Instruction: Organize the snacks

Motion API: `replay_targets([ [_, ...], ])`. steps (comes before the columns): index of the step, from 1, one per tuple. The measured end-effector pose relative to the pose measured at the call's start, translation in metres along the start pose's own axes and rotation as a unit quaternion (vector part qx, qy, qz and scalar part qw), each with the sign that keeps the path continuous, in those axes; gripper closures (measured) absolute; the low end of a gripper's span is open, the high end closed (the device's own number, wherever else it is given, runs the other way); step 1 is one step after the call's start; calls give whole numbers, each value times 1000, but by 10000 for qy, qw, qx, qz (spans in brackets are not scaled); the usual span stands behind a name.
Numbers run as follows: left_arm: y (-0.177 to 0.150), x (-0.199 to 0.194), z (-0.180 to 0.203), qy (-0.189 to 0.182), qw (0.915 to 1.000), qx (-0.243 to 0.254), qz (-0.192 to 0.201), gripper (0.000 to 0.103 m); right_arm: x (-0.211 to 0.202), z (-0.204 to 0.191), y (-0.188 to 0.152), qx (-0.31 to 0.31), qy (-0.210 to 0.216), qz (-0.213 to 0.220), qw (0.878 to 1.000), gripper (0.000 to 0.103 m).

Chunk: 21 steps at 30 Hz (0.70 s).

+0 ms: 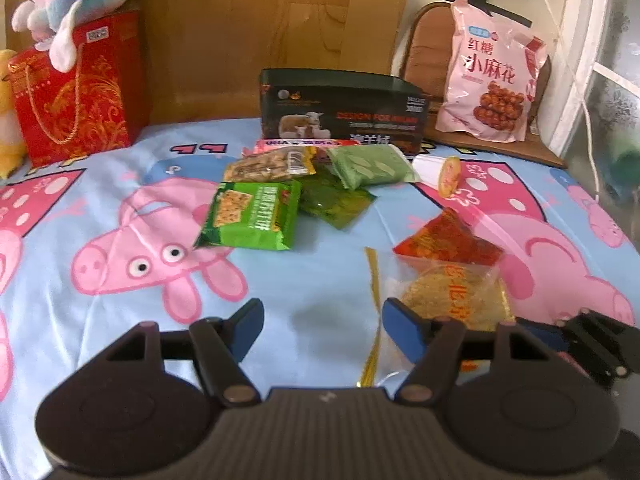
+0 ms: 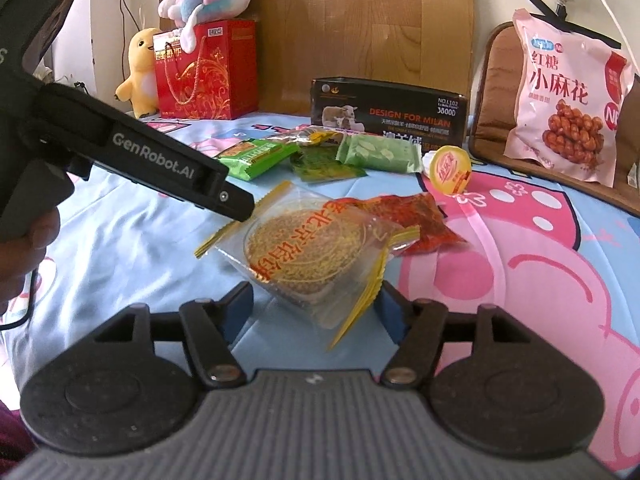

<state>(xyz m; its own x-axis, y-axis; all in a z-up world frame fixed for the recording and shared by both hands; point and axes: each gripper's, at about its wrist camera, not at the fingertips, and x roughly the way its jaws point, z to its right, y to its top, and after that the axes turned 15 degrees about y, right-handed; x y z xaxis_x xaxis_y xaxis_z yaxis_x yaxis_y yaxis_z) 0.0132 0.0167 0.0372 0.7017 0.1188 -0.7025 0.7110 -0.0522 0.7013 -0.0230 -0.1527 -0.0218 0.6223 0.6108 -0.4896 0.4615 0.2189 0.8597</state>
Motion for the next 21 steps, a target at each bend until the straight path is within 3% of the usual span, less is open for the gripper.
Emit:
replay_targets([
  [15, -3, -5, 2, 167, 9998, 33, 75, 36, -6, 0, -3, 68, 5, 57, 10000, 30],
  [21, -4, -3, -3, -25, 10000, -64, -15, 36, -7, 0, -3, 47, -41, 72, 10000, 29],
])
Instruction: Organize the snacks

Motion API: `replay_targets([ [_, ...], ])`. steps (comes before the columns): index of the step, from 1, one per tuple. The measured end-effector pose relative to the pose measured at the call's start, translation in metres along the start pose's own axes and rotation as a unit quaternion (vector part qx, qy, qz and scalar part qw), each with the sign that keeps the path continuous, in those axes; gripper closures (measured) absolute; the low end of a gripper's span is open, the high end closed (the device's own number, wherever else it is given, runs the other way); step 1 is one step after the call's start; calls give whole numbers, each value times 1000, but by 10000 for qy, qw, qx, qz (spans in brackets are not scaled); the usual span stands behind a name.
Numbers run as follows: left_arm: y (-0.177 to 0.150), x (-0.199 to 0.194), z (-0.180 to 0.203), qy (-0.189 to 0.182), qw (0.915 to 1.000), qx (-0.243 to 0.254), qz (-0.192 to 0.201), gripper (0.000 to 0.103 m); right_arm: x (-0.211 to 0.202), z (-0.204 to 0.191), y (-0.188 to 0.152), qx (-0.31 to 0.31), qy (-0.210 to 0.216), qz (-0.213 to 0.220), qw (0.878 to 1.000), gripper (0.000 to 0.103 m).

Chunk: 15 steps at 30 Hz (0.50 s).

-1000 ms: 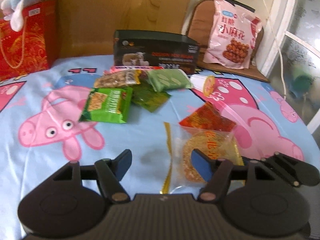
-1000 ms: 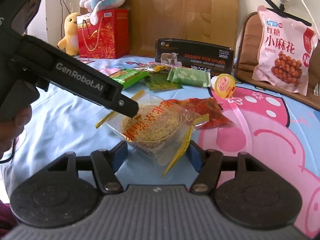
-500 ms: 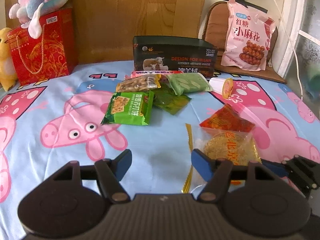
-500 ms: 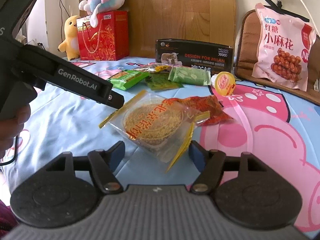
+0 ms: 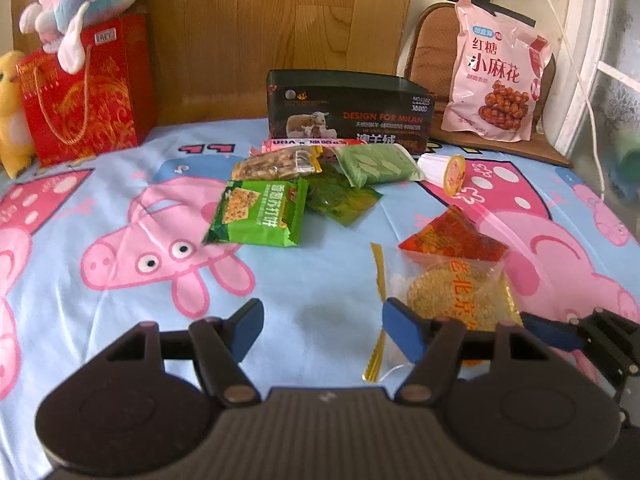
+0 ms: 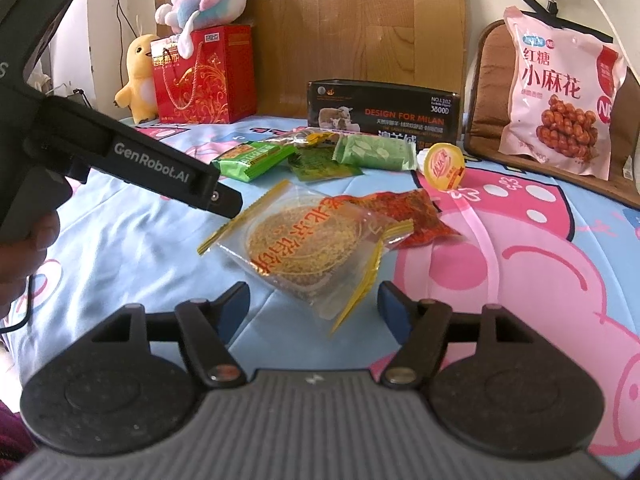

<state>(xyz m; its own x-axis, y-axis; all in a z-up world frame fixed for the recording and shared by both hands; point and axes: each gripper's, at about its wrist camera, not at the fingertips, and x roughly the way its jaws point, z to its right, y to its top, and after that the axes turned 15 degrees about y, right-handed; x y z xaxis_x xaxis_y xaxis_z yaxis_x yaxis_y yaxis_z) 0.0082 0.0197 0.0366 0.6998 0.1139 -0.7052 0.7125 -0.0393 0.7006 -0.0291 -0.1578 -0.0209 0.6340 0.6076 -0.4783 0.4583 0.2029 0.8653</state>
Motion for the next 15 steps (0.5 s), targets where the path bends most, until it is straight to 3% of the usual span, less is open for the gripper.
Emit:
replay_targets([
  [4, 1, 7, -12, -486, 9982, -268, -241, 36, -3, 4, 0, 9, -163, 95, 9998, 14],
  [7, 3, 13, -18, -886, 9944, -399, -410, 35, -7, 11, 3, -7, -181, 60, 9998, 14],
  [10, 7, 19, -15, -1296, 9892, -397, -564, 32, -10, 17, 7, 69, 75, -87, 9999, 16],
  [12, 10, 24, -9, -1486, 9862, -342, -646, 31, -8, 18, 9, 49, 245, -211, 9995, 21],
  [14, 12, 31, -3, -1620, 9834, -295, -757, 37, 0, 17, 12, -56, 337, -406, 9986, 41],
  [15, 12, 32, 0, -1658, 9829, -292, -751, 39, 4, 17, 12, -98, 364, -505, 9980, 43],
])
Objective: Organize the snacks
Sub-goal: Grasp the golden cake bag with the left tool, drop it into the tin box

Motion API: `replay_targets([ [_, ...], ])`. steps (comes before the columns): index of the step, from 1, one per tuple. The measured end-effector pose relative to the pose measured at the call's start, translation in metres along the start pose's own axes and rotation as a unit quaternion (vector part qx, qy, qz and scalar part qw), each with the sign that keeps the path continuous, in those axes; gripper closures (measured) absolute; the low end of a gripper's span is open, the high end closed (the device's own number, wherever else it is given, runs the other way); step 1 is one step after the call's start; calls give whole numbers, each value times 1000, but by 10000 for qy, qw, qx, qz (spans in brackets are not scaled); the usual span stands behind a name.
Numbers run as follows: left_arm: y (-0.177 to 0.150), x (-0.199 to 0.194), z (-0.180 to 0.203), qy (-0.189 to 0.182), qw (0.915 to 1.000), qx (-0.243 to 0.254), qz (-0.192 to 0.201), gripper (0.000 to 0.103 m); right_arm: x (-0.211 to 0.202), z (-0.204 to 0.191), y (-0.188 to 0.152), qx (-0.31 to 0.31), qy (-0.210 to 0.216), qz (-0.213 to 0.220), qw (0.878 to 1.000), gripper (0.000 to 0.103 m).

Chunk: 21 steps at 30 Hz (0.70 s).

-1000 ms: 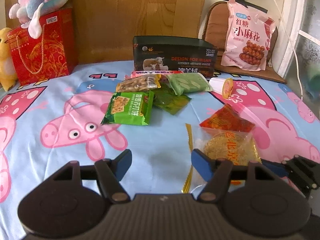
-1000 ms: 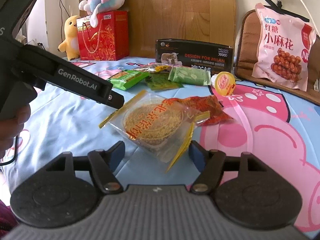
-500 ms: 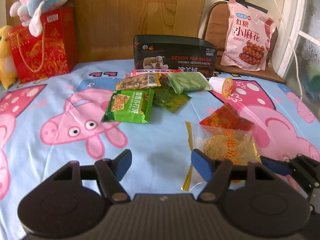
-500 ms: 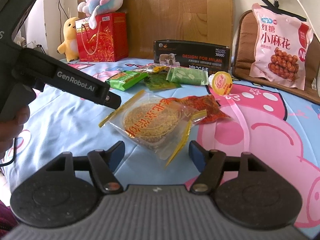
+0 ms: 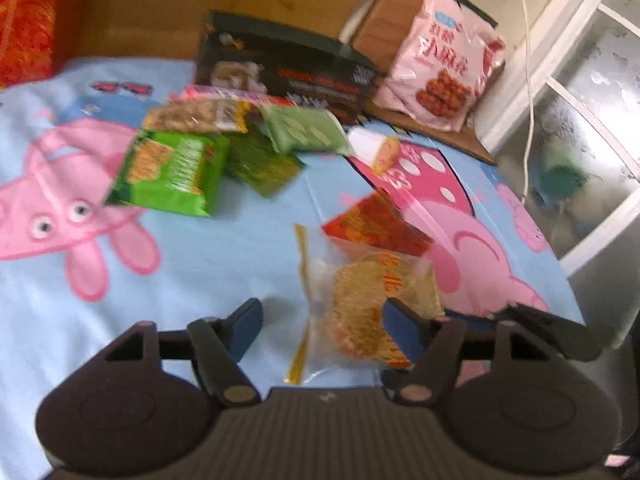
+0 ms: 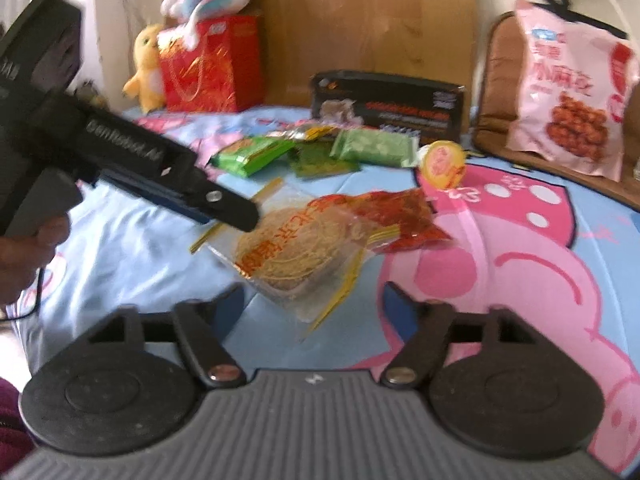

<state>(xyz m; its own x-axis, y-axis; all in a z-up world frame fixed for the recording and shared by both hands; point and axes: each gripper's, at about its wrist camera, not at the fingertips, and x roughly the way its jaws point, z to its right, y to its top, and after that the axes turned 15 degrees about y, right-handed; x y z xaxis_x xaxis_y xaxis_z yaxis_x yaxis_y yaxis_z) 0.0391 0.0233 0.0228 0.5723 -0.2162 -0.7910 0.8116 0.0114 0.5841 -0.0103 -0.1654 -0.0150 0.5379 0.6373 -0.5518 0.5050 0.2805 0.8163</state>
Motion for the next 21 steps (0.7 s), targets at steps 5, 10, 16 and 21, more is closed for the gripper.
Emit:
replay_targets([
  [5, 1, -14, 6, -229, 9997, 91, 57, 69, 2, -8, 7, -282, 111, -55, 9995, 66],
  [10, 31, -45, 7, -151, 9975, 226, 652, 69, -9, -7, 35, -508, 233, 265, 9981, 67],
  [16, 118, -48, 7, 89, 9899, 169, 1406, 69, 2, 21, 107, -908, 102, 826, 9924, 67],
  [21, 191, -5, 5, 310, 9888, -17, 1457, 69, 42, 67, 164, -725, -46, 915, 9931, 67],
])
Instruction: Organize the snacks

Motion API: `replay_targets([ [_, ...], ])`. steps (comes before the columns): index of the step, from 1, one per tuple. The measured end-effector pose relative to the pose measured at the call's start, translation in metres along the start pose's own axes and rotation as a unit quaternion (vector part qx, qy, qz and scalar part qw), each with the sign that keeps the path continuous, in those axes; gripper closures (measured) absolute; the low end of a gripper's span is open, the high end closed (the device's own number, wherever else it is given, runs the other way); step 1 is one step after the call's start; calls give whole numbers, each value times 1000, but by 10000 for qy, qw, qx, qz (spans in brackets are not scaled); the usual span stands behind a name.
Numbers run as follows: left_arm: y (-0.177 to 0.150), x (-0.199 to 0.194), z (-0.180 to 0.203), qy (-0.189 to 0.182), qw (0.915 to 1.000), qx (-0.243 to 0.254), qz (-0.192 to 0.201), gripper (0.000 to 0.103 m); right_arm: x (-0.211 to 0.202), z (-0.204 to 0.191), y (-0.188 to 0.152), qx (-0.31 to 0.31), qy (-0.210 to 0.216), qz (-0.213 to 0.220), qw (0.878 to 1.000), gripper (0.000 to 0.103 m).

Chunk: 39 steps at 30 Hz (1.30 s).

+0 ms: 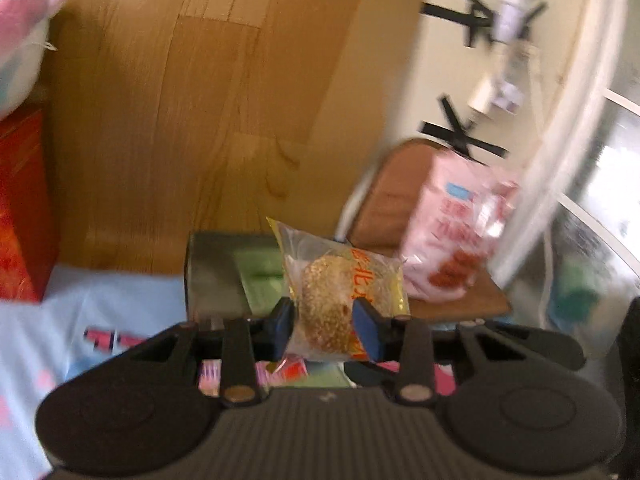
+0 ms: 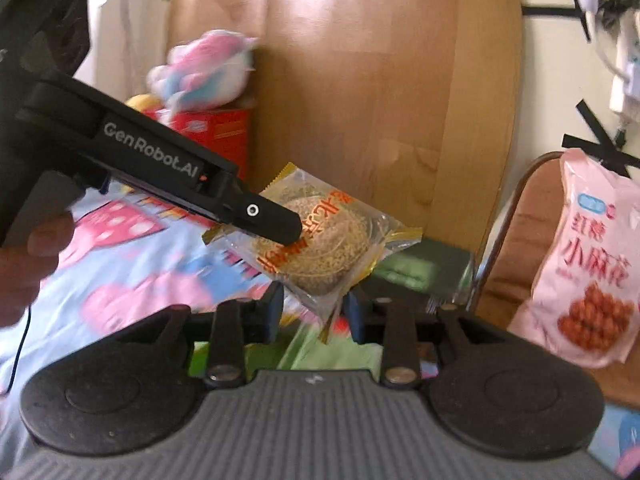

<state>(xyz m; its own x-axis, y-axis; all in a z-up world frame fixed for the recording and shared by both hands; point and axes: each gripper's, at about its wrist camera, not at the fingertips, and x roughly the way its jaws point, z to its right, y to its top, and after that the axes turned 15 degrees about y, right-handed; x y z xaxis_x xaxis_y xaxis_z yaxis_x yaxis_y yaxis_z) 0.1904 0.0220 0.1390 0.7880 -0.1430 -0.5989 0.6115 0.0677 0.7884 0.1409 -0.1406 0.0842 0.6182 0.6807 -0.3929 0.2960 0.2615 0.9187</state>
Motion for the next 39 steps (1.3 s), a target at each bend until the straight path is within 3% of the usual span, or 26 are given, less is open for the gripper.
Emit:
replay_targets([
  [7, 21, 81, -6, 208, 9992, -149, -318, 69, 58, 55, 7, 380, -205, -247, 9988, 68],
  [11, 18, 103, -5, 473, 9980, -109, -415, 65, 74, 68, -1, 525, -352, -392, 9972, 64],
  [16, 14, 70, -26, 253, 9993, -255, -108, 64, 48, 72, -4, 812, -340, -185, 9959, 57],
  [20, -1, 30, -59, 181, 9986, -499, 12, 63, 15, 63, -19, 1133, 46, -22, 9935, 57],
  [23, -32, 12, -81, 286, 9974, -649, -142, 63, 2, 51, -37, 1551, 416, -123, 9869, 58],
  [27, -68, -1, -107, 758, 9923, -910, -362, 63, 14, 25, -51, 1884, 940, -328, 9770, 58],
  [30, -95, 1, -122, 726, 9860, -1277, -785, 65, 31, 2, -59, 2051, 1187, -494, 9703, 59],
  [32, -108, 1, -123, 606, 9846, -1323, -973, 81, 45, -15, -62, 2058, 1324, -595, 9678, 67],
  [34, -120, -2, -118, 381, 9841, -1409, -1009, 82, 57, -27, -68, 2122, 1411, -716, 9643, 75],
  [36, -124, -11, -109, 466, 9851, -1313, -1009, 82, 65, -34, -71, 2254, 1305, -675, 9631, 75],
  [39, -140, -25, -98, 130, 9863, -1189, -1138, 83, 47, -39, -76, 2451, 1281, -651, 9588, 76],
])
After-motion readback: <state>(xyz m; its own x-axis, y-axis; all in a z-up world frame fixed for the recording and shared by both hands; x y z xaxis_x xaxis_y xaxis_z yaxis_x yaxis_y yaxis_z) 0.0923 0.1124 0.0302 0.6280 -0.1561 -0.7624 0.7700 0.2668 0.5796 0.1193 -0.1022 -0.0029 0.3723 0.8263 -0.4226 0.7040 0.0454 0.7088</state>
